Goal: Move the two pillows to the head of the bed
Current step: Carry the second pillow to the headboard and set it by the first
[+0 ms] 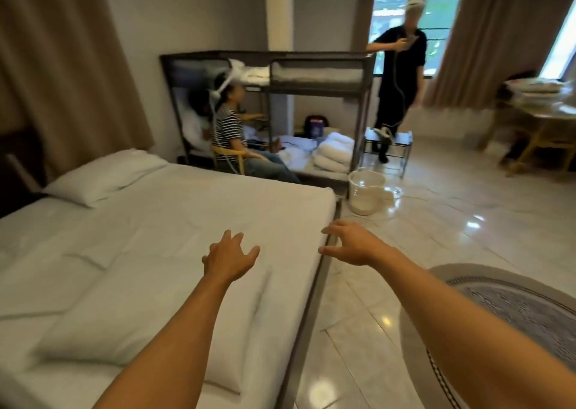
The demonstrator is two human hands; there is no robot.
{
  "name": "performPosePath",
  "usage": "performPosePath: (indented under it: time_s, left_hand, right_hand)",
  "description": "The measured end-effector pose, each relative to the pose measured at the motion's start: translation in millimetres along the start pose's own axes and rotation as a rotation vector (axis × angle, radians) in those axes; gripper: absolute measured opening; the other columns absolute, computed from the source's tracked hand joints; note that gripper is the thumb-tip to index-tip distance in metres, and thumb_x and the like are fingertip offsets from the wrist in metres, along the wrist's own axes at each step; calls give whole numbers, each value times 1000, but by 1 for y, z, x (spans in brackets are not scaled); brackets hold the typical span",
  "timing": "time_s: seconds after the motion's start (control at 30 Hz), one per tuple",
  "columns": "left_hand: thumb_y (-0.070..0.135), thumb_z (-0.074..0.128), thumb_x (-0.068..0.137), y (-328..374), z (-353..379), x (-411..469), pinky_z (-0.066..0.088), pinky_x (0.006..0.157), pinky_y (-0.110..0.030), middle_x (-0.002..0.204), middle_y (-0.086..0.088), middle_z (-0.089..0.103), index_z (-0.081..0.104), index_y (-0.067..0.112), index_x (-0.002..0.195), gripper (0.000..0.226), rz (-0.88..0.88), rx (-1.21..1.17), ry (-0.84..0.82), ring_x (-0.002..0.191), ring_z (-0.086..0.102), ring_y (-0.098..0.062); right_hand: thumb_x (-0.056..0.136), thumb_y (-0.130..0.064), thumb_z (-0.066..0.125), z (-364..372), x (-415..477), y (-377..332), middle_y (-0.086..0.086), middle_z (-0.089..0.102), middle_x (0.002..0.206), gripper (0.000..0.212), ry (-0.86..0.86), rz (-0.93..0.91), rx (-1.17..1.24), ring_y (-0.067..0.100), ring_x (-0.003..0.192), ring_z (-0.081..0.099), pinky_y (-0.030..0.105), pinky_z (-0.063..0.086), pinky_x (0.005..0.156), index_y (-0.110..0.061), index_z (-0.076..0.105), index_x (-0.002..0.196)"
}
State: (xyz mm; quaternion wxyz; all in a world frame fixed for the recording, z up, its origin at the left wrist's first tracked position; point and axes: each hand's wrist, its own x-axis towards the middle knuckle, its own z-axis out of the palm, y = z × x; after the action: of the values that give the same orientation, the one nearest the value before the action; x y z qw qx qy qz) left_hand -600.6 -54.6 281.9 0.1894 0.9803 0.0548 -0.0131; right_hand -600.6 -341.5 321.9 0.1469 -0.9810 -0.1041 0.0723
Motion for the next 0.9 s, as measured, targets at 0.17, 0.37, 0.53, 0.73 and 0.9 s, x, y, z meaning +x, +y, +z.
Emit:
performPosePath:
  time_s: [0.17, 0.37, 0.53, 0.73, 0.9]
  left_hand:
    - [64, 43, 90, -44, -1, 32, 34, 107, -50, 163, -2, 15, 31, 24, 150, 74, -156, -61, 17, 140, 31, -36]
    - [65, 42, 89, -100, 0, 35, 34, 107, -49, 163, -1, 12, 28, 25, 151, 75, -372, -106, 54, 140, 31, -35]
    - [66, 42, 89, -150, 12, 30, 34, 108, -49, 163, -1, 12, 26, 26, 152, 76, -585, -166, 93, 141, 29, -34]
    - [65, 44, 88, -183, 36, 35, 33, 111, -42, 160, -2, 26, 26, 25, 152, 78, -831, -321, 178, 142, 30, -29]
    - [63, 50, 87, -193, 66, 55, 43, 102, -34, 141, -6, 53, 37, 24, 148, 73, -1044, -482, 220, 128, 51, -24]
  right_hand:
    - [89, -63, 55, 6, 90, -36, 1, 39, 155, 66, -99, -160, -64, 26, 137, 41, 44, 36, 113, -28, 46, 145]
    - [90, -62, 54, 39, 176, -97, 3, 37, 157, 67, -223, -353, -57, 28, 139, 40, 44, 34, 114, -28, 44, 147]
    - [89, -64, 53, 85, 243, -146, 3, 37, 157, 71, -349, -504, -20, 27, 139, 41, 43, 35, 114, -27, 42, 148]
    - [87, -68, 53, 139, 320, -183, 2, 36, 158, 74, -509, -651, 3, 27, 141, 39, 44, 34, 115, -30, 39, 149]
    - [83, -74, 50, 187, 391, -199, 1, 35, 158, 79, -622, -720, 9, 27, 142, 37, 45, 32, 116, -33, 38, 149]
